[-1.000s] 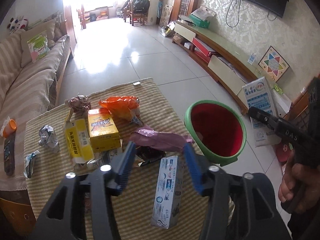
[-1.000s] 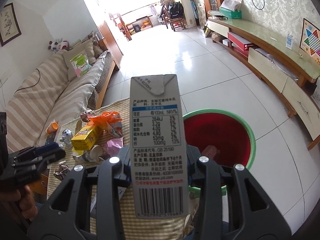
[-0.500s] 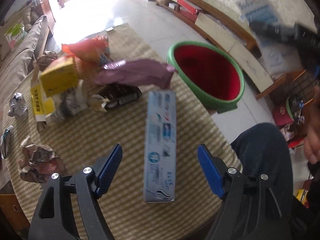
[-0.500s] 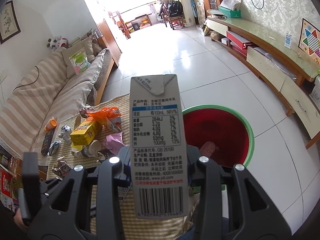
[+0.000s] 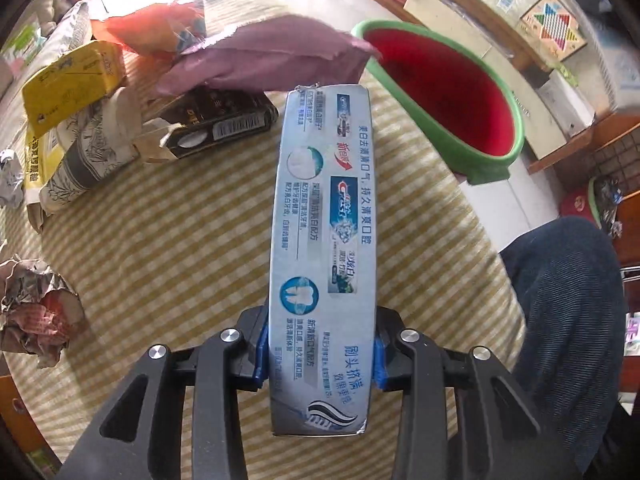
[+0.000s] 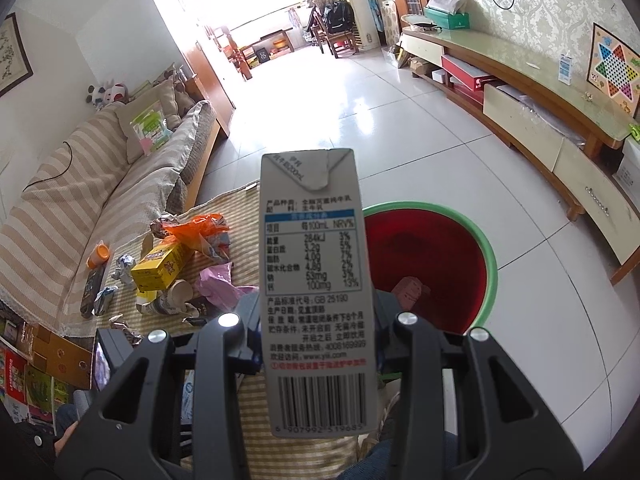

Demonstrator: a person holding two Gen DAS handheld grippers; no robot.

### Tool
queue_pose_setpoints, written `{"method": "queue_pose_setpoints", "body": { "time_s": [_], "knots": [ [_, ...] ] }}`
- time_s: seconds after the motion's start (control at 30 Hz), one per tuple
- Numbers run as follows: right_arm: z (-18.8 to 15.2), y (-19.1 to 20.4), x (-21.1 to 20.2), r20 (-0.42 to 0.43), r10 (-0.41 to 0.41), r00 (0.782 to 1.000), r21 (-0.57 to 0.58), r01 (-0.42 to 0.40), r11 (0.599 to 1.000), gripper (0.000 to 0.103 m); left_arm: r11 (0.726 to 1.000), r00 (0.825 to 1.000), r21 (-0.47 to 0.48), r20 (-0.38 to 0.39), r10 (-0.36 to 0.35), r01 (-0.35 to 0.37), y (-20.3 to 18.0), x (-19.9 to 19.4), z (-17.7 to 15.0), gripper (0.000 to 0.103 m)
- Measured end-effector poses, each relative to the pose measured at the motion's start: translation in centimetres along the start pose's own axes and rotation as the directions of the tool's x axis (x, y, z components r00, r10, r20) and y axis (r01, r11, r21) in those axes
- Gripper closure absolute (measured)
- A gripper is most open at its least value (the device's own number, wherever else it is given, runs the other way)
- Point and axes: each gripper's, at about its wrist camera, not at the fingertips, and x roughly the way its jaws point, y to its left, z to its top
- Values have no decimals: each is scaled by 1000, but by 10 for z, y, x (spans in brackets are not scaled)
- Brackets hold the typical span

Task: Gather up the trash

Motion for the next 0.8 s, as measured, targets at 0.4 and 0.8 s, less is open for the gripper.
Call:
{"method": "queue_pose_setpoints", "body": {
  "time_s": [0.4, 0.8],
  "knots": [
    [3, 3, -11, 20, 13, 1000, -9, -13, 1000, 66, 1000, 980, 13, 200, -13, 11, -5, -76, 17, 69],
    [13, -31, -21, 32, -26, 999, 39, 25, 999, 66, 967, 902, 31, 352, -248, 254, -32, -123, 85, 69]
  ]
}}
